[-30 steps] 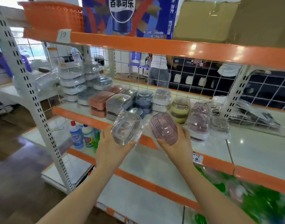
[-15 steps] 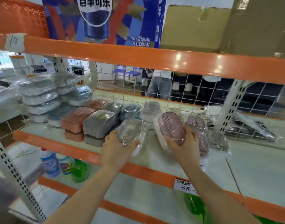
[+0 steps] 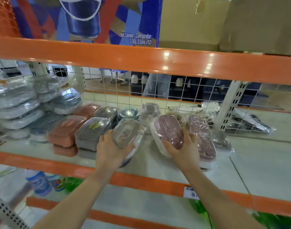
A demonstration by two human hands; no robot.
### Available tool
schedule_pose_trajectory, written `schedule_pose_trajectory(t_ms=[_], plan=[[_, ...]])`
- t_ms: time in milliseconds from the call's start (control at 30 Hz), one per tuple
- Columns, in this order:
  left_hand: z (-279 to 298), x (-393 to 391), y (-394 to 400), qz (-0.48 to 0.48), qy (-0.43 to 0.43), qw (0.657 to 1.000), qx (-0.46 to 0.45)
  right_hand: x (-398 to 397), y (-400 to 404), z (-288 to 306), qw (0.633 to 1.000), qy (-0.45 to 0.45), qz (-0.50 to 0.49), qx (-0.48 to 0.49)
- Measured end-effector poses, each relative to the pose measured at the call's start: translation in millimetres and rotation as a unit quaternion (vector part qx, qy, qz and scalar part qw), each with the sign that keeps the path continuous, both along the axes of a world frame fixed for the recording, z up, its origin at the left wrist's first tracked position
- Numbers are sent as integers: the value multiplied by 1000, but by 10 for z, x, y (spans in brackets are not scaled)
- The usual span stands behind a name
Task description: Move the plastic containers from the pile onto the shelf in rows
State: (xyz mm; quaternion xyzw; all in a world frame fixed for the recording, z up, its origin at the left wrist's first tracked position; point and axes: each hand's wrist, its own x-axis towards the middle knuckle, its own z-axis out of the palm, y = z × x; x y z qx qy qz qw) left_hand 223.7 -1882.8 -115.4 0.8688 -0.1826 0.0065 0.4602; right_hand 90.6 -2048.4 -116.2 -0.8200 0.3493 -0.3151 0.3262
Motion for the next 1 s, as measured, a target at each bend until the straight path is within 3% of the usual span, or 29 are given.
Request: schedule_pose_trajectory(t_ms=[333, 667, 1000], plan=[[-60, -11, -117, -42, -25, 998, -34, -210, -101, 112, 997, -7, -74, -20], [-113, -257, -265, -104, -73, 989, -73, -538, -38, 37, 991, -69, -112, 0], [-245, -419, -413, -219, -51, 974, 17, -972, -190, -77, 982, -60, -181, -5]])
